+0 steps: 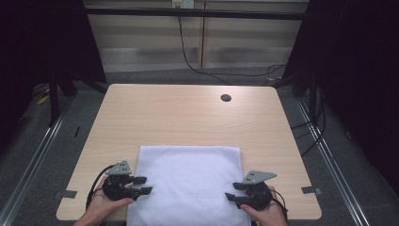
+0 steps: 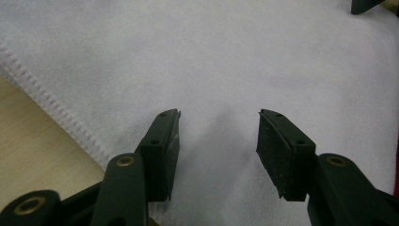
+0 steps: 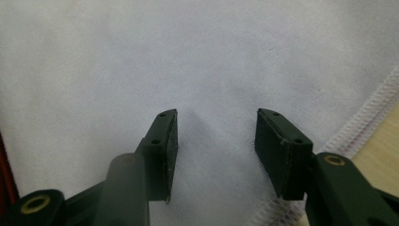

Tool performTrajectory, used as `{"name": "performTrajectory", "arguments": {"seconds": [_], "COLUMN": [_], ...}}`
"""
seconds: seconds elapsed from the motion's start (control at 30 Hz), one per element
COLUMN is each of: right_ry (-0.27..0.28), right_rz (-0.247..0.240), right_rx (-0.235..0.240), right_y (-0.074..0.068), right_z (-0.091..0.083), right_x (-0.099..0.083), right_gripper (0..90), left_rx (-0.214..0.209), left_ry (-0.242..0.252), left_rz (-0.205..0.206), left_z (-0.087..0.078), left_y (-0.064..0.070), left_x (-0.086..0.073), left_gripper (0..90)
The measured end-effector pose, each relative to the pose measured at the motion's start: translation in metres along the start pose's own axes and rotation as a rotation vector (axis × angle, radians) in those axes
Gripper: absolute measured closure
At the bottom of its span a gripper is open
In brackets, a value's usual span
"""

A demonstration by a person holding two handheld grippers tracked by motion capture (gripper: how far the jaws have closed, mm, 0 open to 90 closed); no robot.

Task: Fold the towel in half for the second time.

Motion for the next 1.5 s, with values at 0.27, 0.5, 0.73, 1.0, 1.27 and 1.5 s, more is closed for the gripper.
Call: {"name": "performTrajectory", "arguments": {"seconds": [0.27, 0.5, 0.73, 1.0, 1.27, 1.5], "right_ry": [0.067, 0.110, 0.102, 0.085, 0.037, 0.034], "right_rz": [0.011, 0.022, 0.048, 0.080, 0.110, 0.103], "right_rx": [-0.004, -0.074, -0.136, -0.137, -0.125, -0.076], "right_y": [0.010, 0.049, 0.102, 0.122, 0.128, 0.122], "right_z": [-0.006, -0.008, 0.014, 0.037, 0.049, 0.054], "right_x": [0.013, 0.037, 0.060, 0.065, 0.055, 0.054], "right_gripper": [45.2, 43.7, 39.3, 35.9, 43.8, 68.2], "left_rx": [0.027, 0.089, 0.139, 0.166, 0.142, 0.109], "left_ry": [0.076, 0.129, 0.192, 0.163, 0.086, 0.085], "left_rz": [-0.021, -0.041, -0.094, -0.140, -0.121, -0.113], "left_z": [-0.012, -0.017, -0.011, 0.011, 0.024, 0.023], "left_y": [-0.006, -0.038, -0.073, -0.091, -0.095, -0.095], "left_x": [0.018, 0.048, 0.080, 0.085, 0.074, 0.068], "left_gripper": [44.9, 43.3, 38.7, 34.8, 47.5, 74.5]}}
Point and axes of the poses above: each handheld gripper's, and its own axes: z roughly forward along the jaws, x roughly out of its top, y roughly to its right, the point moved 5 cm from there along z, roughly forward along the jaws, and after that the axes turned 10 degrees about -z, right-handed, at the moved point
